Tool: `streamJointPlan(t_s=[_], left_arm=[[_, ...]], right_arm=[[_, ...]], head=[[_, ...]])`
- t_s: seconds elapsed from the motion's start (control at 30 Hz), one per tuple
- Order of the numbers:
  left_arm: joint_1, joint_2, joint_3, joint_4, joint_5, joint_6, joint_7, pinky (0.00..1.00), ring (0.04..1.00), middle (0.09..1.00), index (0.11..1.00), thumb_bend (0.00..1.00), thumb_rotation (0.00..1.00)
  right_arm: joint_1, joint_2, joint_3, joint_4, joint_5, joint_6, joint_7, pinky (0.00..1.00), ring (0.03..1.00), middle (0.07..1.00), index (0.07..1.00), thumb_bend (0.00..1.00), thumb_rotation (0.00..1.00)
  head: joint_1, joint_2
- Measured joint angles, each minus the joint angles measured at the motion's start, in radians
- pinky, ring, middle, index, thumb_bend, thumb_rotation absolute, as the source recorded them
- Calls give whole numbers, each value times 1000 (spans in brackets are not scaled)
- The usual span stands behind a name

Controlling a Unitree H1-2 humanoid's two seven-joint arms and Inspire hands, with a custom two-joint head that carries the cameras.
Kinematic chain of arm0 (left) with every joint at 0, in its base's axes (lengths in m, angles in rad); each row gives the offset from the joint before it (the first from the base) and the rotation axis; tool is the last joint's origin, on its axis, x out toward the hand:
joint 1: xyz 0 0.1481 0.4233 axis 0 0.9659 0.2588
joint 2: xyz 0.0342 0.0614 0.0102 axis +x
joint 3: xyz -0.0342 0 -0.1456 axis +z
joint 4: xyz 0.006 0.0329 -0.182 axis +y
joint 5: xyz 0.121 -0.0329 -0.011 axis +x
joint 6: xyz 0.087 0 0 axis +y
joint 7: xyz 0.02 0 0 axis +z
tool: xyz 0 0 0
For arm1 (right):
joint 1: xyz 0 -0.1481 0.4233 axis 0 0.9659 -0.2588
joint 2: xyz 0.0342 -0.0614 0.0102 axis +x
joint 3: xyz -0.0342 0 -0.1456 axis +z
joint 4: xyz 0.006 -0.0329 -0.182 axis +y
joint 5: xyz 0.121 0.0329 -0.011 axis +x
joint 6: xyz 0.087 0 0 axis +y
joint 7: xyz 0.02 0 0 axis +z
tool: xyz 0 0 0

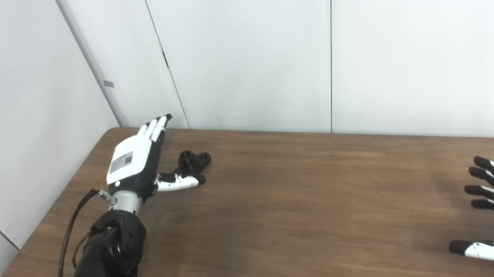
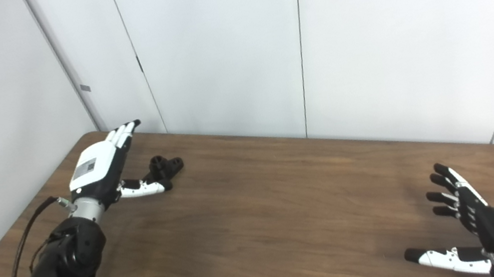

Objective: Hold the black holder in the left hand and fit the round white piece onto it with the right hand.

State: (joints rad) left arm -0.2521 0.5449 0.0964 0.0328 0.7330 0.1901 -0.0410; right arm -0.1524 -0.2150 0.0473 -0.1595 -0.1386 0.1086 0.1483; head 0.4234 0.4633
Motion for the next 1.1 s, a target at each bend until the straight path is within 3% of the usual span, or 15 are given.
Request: streamJointPlan(t_s=[0.17, 0.67, 0.8, 0.93, 1.1], left_arm=[[0, 0, -11, 33, 0, 20, 20, 984, 1000, 1000, 1000, 1000, 455], [-22, -1, -53, 201, 8, 34, 168, 944, 1000, 1000, 1000, 1000, 428], [-45, -24, -50, 238, -6, 34, 237, 965, 1000, 1000, 1000, 972, 408], [-66, -55, -52, 269, -35, 33, 252, 956, 1000, 1000, 981, 913, 389], [-87, -82, -46, 298, -103, 34, 244, 966, 1000, 1000, 918, 936, 372]], right_arm=[[0, 0, 0, -4, 0, 1, 0, 777, 831, 914, 937, 725, 0], [3, -1, -5, -20, 6, 4, 0, 754, 834, 912, 927, 715, 0], [4, 0, -7, -24, 6, 6, 0, 744, 828, 915, 934, 718, 0], [7, 0, -8, -37, 6, 29, 0, 759, 839, 922, 938, 706, 0], [7, 4, -10, -51, 5, 50, -1, 768, 834, 934, 944, 703, 0]], head=[[-2, 2], [-9, 8], [-11, 11], [-17, 12], [-21, 12]])
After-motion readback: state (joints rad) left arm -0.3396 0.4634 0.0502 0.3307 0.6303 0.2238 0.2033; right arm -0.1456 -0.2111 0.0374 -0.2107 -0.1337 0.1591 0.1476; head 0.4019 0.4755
